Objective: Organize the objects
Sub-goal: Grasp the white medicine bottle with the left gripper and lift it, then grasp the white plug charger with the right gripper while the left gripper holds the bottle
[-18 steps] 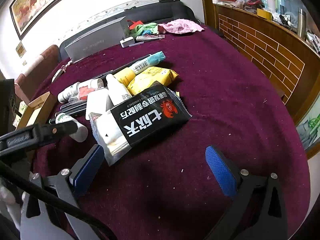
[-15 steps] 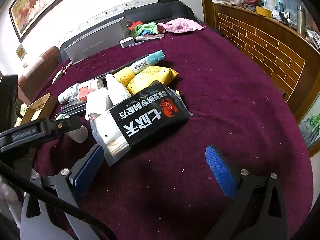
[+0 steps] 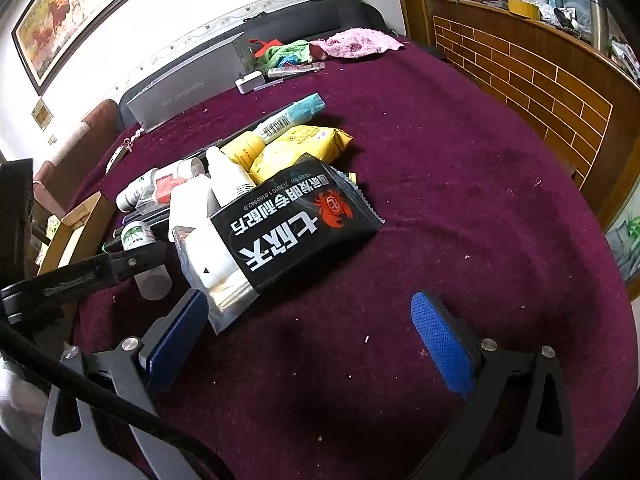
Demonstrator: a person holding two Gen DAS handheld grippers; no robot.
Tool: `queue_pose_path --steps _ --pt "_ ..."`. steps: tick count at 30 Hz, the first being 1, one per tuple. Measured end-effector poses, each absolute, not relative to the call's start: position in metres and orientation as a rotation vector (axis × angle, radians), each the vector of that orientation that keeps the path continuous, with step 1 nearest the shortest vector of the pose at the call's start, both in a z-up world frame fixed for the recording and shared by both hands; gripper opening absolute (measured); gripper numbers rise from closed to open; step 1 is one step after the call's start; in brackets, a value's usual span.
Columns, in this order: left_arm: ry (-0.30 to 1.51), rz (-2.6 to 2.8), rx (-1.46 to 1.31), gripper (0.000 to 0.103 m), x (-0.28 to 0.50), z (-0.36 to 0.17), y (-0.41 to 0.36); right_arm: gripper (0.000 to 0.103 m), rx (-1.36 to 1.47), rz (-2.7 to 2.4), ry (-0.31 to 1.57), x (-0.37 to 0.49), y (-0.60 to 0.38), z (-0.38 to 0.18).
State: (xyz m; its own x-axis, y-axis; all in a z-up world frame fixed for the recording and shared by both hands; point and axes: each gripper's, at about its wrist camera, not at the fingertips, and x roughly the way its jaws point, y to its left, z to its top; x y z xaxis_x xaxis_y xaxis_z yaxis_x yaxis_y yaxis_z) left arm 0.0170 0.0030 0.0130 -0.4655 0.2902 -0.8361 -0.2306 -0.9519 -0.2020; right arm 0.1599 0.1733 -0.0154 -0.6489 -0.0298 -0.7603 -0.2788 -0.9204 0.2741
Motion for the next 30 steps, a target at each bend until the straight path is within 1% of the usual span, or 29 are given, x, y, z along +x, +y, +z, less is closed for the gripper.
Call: queue_pose_path --steps 3,4,5,6,13,15,17,21,24,27,30 --pt "0.050 2.511 -1.389 0.056 0.019 0.010 0.021 0.102 -1.255 2.657 0.589 0.159 0.176 -0.018" --pt "0.095 2.515 -1.377 0.052 0.020 0.009 0.025 0.102 -1.256 2.650 0.604 0.159 0.177 -0.019" --pt "0.138 2.510 -1.349 0.033 0.022 0.010 0.027 0.102 -1.254 2.645 0.614 0.159 0.178 -0.019" --pt "0.126 2.488 -1.337 0.028 0.022 0.010 0.025 0.102 -1.251 2.643 0.621 0.160 0.179 -0.019" --pt "-0.111 2.416 -1.313 0.029 0.041 0.026 -0.035 0.102 -1.230 2.647 0.637 0.161 0.179 -0.018" --pt "-0.209 2.415 -1.287 0.029 0.054 0.037 -0.065 0.099 -1.195 2.649 0.578 0.165 0.174 -0.011" --pt "-0.288 2.426 -1.264 0.029 0.064 0.046 -0.093 0.099 -1.161 2.687 0.481 0.167 0.161 0.004" --pt "-0.399 2.480 -1.218 0.029 0.078 0.059 -0.141 0.099 -1.149 2.830 0.409 0.158 0.128 0.039" --pt "-0.426 2.518 -1.176 0.029 0.088 0.066 -0.162 0.099 -1.266 2.921 0.462 0.132 0.101 0.048" --pt "-0.438 2.534 -1.154 0.029 0.095 0.068 -0.174 0.098 -1.420 2.955 0.561 0.103 0.075 0.043" --pt "-0.473 2.522 -1.151 0.029 0.100 0.067 -0.185 0.097 -1.405 2.907 0.575 0.086 0.074 0.042"
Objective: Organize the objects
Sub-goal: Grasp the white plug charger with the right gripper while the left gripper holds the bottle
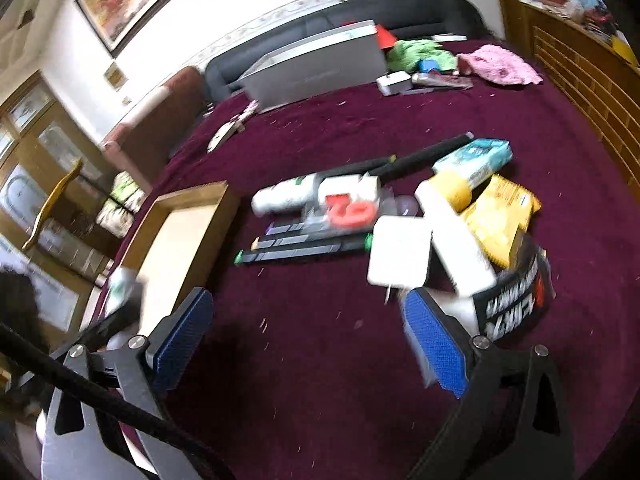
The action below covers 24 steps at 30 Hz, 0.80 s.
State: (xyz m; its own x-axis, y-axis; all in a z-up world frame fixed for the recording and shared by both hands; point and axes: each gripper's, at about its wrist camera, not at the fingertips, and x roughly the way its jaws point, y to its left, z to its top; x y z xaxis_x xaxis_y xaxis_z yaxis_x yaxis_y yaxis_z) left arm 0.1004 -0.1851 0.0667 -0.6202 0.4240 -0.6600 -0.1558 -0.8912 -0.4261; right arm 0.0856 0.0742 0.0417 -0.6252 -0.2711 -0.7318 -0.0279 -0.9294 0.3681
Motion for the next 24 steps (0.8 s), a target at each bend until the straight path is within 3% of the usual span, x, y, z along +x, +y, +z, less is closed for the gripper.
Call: queue_pose_path --steps 3,5,8,16,18,24 --pt "-0.479 2.515 -1.143 0.029 0.105 0.065 -0.189 0.087 1.388 -2.677 -0.534 0.068 0.084 0.034" --pt "-0.471 2.511 -1.128 0.029 0.107 0.064 -0.189 0.075 1.472 -2.634 -0.594 0.059 0.095 0.025" --pt "-0.440 2.507 -1.119 0.029 0.105 0.062 -0.185 0.072 1.548 -2.616 -0.622 0.051 0.102 0.016" --pt "-0.435 2.500 -1.130 0.029 0.102 0.053 -0.184 0.065 1.654 -2.768 -0.313 0.031 0.073 0.006" --pt "-0.425 2.510 -1.111 0.029 0.105 0.056 -0.185 0.044 1.683 -2.804 -0.227 0.029 0.068 0.003" --pt "-0.403 2.543 -1.061 0.029 0.114 0.067 -0.187 0.043 1.679 -2.756 -0.320 0.037 0.072 0.003"
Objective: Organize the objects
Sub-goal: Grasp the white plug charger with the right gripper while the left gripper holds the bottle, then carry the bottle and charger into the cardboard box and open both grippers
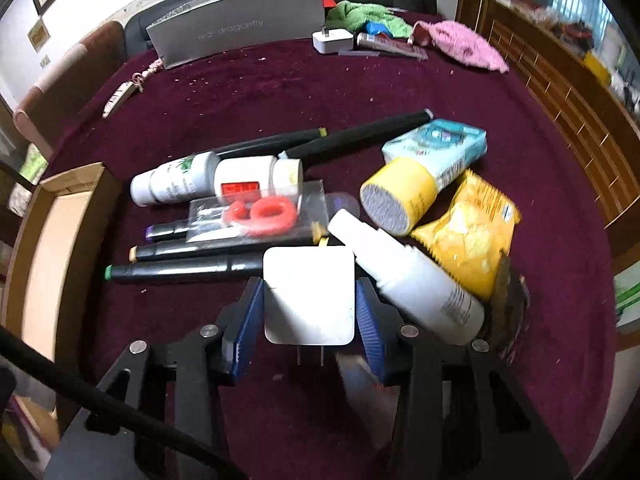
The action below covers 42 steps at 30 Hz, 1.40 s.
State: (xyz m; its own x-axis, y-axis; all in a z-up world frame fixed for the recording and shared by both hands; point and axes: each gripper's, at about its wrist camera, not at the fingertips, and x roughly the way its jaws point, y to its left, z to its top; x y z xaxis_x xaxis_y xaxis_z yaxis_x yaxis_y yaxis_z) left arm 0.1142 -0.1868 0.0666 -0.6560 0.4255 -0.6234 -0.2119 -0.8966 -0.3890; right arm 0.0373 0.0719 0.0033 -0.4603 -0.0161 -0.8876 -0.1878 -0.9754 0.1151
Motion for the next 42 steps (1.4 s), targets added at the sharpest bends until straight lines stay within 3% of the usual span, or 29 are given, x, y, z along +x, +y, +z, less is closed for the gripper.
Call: queue_pose_path --steps 10,18,27,35,42 --pt "-0.429 2.582 -1.015 0.029 0.125 0.083 -0.208 0.044 -1.504 2.792 0.397 0.078 0.043 0.058" --pt "-0.362 2.641 -1.033 0.029 0.104 0.103 -0.243 0.044 -1.588 2.977 0.499 0.058 -0.022 0.087" --pt "-0.244 2.596 -1.260 0.029 0.039 0.078 -0.274 0.044 -1.763 2.949 0.528 -0.011 -0.095 0.059" --pt "-0.322 2.463 -1.468 0.029 -0.021 0.036 -0.282 0.044 -1.780 2.832 0.413 -0.054 -0.113 0.022" --pt "-0.375 2.421 -1.521 0.029 -0.055 0.018 -0.274 0.044 -1.795 2.783 0.434 -0.067 -0.111 0.005"
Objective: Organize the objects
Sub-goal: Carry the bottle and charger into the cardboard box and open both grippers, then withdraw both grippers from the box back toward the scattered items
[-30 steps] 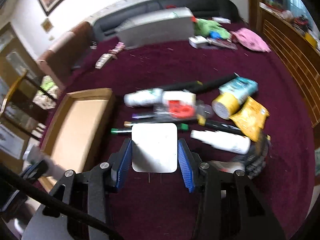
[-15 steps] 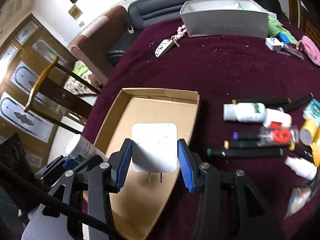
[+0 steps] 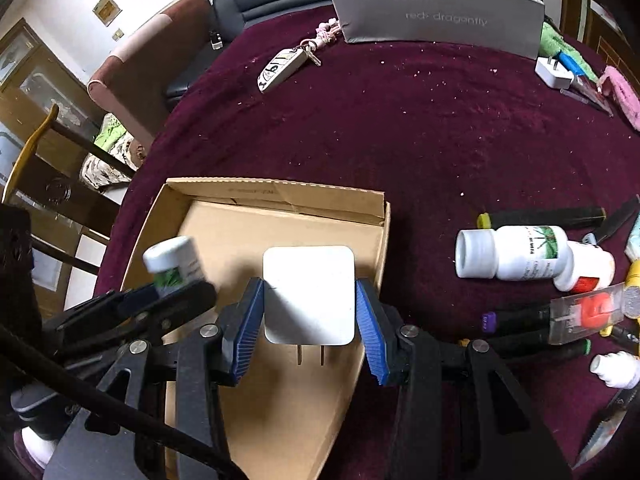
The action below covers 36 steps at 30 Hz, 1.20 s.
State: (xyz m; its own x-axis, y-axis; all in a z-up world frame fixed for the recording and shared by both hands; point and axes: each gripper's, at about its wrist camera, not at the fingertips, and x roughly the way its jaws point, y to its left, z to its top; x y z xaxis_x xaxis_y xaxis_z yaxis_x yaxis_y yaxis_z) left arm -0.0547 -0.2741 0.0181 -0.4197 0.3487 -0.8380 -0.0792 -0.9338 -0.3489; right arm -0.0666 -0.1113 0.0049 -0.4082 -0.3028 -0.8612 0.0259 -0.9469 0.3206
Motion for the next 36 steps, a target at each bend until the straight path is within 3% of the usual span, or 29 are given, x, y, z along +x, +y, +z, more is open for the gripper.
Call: queue_pose_path --steps 16,20,24,26,31,36 --pt "-0.652 2.362 -1.517 0.031 -0.076 -0.003 -0.289 0.044 1.525 -2.521 -0.337 -0.070 -0.112 0.004" --pt "-0.741 2.328 -1.507 0.035 -0.075 -0.001 -0.294 0.045 1.502 -2.522 -0.386 -0.071 -0.107 0.005" --pt "-0.813 2.326 -1.489 0.047 -0.070 0.006 -0.300 0.045 1.431 -2.549 -0.410 -0.062 -0.100 0.022" --pt "-0.840 2.330 -1.491 0.047 -0.068 0.009 -0.304 0.045 1.385 -2.565 -0.417 -0.055 -0.095 0.035" --pt "-0.837 2.389 -1.440 0.047 -0.048 0.028 -0.308 0.045 1.291 -2.598 -0.425 -0.026 -0.076 0.064" --pt "-0.708 2.425 -1.335 0.047 -0.017 0.059 -0.284 0.052 1.224 -2.652 -0.494 0.010 -0.036 0.080"
